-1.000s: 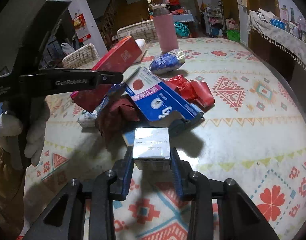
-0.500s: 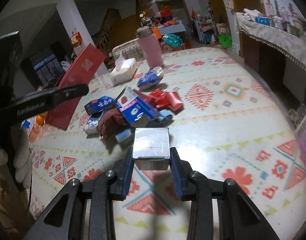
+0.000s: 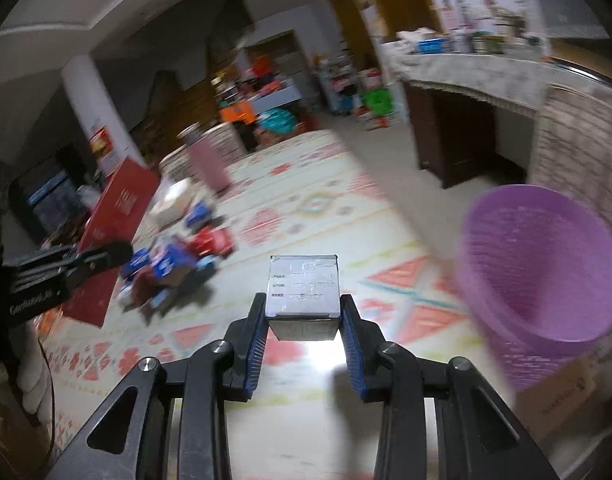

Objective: Collect trash
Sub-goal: 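Carry the long red box and small white box over the purple basket, then open both grippers to drop the red and white boxes into the basket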

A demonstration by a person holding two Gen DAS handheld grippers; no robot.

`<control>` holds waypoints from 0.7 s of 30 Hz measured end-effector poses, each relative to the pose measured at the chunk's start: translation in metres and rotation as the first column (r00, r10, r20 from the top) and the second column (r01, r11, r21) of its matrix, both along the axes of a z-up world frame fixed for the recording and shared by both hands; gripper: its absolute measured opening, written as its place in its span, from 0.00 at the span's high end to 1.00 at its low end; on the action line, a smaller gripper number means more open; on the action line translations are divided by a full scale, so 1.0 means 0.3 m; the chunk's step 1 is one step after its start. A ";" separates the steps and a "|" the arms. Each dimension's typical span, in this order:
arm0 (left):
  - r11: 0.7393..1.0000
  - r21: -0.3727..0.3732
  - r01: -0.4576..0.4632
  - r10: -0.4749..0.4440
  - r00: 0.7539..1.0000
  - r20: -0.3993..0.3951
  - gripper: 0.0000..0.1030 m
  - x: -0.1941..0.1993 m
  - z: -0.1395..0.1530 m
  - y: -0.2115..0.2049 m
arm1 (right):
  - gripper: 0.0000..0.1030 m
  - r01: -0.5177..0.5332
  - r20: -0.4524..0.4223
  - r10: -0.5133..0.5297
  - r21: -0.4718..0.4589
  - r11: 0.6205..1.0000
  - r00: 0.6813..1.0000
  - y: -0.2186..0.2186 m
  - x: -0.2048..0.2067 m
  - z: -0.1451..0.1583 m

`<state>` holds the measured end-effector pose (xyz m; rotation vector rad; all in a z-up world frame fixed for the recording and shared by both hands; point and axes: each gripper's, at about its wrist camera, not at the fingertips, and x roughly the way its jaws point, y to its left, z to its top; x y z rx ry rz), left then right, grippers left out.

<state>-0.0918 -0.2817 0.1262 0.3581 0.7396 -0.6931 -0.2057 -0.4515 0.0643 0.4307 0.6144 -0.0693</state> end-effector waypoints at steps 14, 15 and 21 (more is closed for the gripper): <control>0.981 -0.057 0.185 -0.192 0.968 -0.161 0.78 -0.026 -0.077 -0.543 | 0.63 0.233 0.009 -0.233 0.031 0.972 0.972 -0.451 -0.171 -0.005; 0.980 -0.057 0.191 -0.198 0.966 -0.167 0.78 -0.027 -0.083 -0.573 | 0.63 0.241 0.006 -0.241 0.036 0.970 0.970 -0.474 -0.170 -0.010; 0.972 -0.057 0.227 -0.234 0.951 -0.200 0.78 -0.019 -0.118 -0.737 | 0.63 0.269 -0.007 -0.269 0.064 0.961 0.963 -0.583 -0.168 -0.032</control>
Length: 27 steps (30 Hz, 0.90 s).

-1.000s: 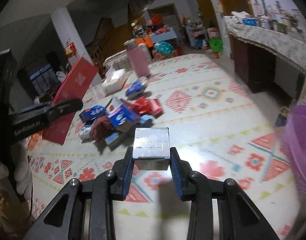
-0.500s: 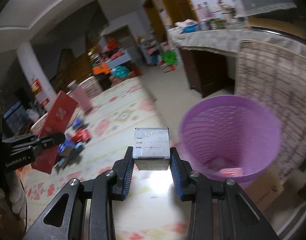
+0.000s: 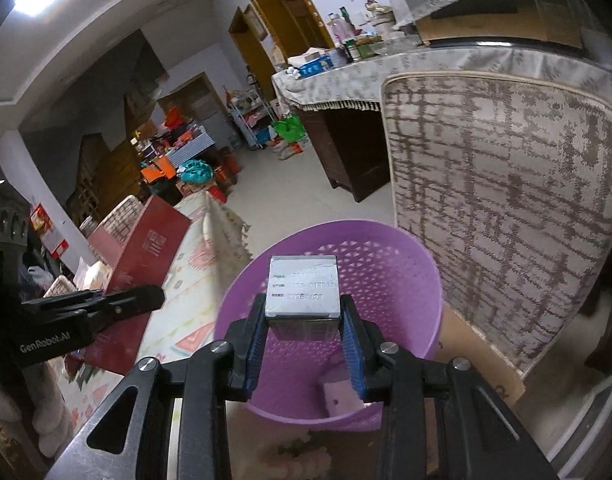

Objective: Collect trash
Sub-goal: 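Open both grippers to drop the red and white boxes into the basket, then move both tools back to the remaining pile on the table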

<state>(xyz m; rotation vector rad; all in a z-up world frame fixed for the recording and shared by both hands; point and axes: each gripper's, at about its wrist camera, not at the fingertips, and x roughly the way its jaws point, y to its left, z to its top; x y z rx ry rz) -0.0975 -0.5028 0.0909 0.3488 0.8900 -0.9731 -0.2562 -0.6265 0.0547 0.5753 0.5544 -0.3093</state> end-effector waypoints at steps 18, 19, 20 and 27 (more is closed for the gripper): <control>0.986 -0.021 -0.163 0.163 0.987 -0.004 0.27 0.008 -0.010 0.232 | 0.43 -0.009 0.003 0.009 0.046 0.999 1.000 0.029 0.003 -0.027; 0.984 -0.029 -0.177 0.177 0.984 0.001 0.24 0.002 -0.006 0.260 | 0.41 -0.016 0.005 0.016 0.046 0.999 1.000 0.044 0.003 -0.026; 0.981 -0.037 -0.191 0.192 0.981 0.005 0.23 -0.004 -0.002 0.294 | 0.40 -0.022 0.006 0.022 0.046 0.999 1.000 0.060 0.004 -0.024; 0.941 -0.033 -0.336 0.338 0.940 0.041 0.18 -0.023 0.006 0.515 | 0.37 -0.079 -0.001 0.080 0.049 0.996 0.997 0.179 0.041 -0.025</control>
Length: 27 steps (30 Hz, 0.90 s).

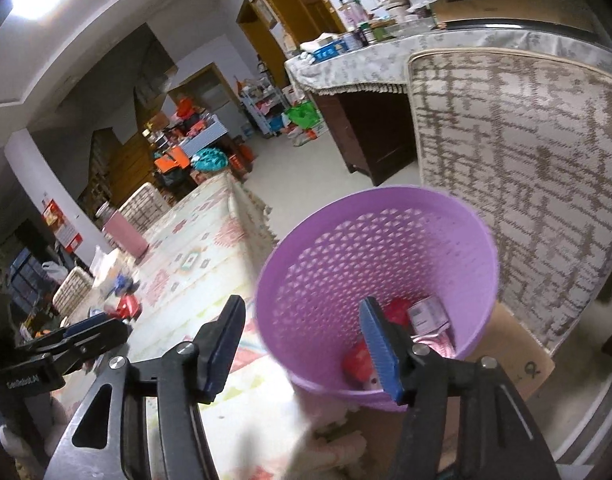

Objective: Collect trash
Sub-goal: 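Move both tools back to the remaining pile on the table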

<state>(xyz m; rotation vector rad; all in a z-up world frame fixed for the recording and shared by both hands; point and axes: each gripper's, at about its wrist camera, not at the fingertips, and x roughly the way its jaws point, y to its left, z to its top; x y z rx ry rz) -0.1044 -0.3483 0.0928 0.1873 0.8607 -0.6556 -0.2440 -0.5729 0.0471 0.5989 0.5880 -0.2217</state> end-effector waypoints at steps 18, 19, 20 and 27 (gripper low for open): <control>0.910 0.117 -0.398 0.366 0.902 0.228 0.18 0.006 0.013 0.519 | 0.28 -0.206 -0.033 0.204 -0.062 0.977 0.978 0.432 0.152 0.041; 0.908 0.114 -0.404 0.372 0.901 0.223 0.18 0.008 0.010 0.541 | 0.28 -0.217 -0.035 0.215 -0.067 0.974 0.976 0.459 0.162 0.045; 0.906 0.108 -0.408 0.379 0.900 0.216 0.18 0.012 0.006 0.563 | 0.28 -0.224 -0.038 0.222 -0.071 0.972 0.974 0.478 0.169 0.046; 0.891 0.063 -0.449 0.435 0.885 0.164 0.18 0.042 -0.023 0.714 | 0.26 -0.288 -0.062 0.283 -0.100 0.952 0.957 0.628 0.232 0.055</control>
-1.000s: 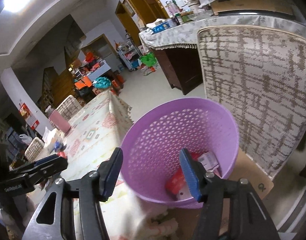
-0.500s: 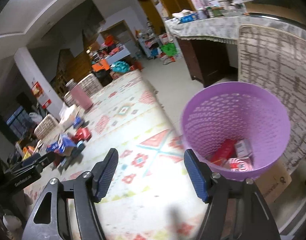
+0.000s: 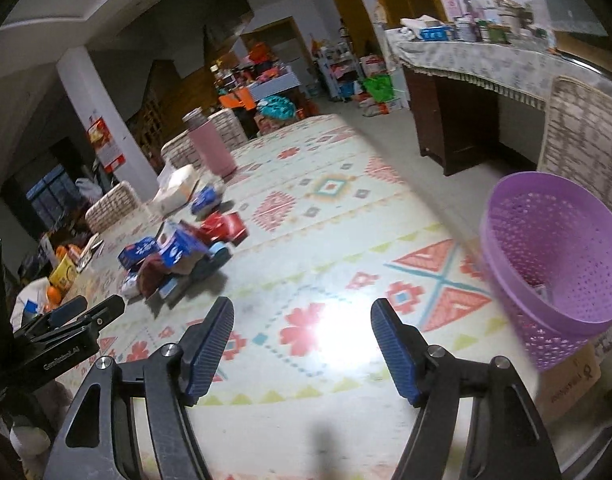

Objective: Collect trash
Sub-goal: 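Move both tools back to the remaining pile on the table, then grasp the blue printed carton with the left gripper while the right grasps the blue-white toothpaste box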

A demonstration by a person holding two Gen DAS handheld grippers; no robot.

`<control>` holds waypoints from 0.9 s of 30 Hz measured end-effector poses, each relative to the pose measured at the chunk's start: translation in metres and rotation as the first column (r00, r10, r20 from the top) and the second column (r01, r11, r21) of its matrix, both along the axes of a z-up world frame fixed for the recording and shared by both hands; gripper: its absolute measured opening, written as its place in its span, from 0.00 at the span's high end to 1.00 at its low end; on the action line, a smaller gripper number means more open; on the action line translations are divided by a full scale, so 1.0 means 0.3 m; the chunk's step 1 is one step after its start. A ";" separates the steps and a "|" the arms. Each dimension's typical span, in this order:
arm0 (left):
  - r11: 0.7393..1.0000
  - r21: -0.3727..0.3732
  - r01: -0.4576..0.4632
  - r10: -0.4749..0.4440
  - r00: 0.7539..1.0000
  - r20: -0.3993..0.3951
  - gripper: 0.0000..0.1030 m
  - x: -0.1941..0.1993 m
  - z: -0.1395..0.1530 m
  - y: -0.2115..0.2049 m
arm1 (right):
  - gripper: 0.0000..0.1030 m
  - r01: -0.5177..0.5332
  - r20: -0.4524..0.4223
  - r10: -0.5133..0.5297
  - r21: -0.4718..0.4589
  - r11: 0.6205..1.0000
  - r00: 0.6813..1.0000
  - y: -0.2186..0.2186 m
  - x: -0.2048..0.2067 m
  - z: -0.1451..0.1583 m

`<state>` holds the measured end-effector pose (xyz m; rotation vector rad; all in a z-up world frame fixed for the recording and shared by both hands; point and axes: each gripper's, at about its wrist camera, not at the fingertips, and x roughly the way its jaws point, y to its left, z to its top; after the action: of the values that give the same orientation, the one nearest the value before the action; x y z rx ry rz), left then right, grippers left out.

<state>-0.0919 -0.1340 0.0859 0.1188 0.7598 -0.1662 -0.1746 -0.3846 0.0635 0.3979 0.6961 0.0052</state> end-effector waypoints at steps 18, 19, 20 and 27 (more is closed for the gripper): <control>0.997 0.008 -0.071 0.072 0.997 -0.042 0.18 0.364 -0.032 0.441 | 0.21 -0.203 -0.080 0.202 -0.004 0.979 0.976 0.300 0.232 -0.065; 0.998 0.014 -0.053 0.054 0.998 -0.041 0.18 0.403 -0.029 0.433 | 0.21 -0.208 -0.083 0.207 -0.004 0.978 0.975 0.308 0.239 -0.069; 0.999 0.015 -0.041 0.042 0.998 -0.043 0.18 0.426 -0.027 0.427 | 0.21 -0.211 -0.086 0.209 -0.004 0.978 0.974 0.309 0.243 -0.072; 1.000 -0.010 0.025 -0.027 0.989 -0.146 0.18 0.661 -0.100 0.353 | 0.20 -0.203 -0.115 0.202 0.005 0.979 0.973 0.295 0.284 -0.098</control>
<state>0.1065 -0.0280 0.0558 0.1092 0.9036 -0.2045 -0.0892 -0.2961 0.0340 0.3208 0.8485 0.1746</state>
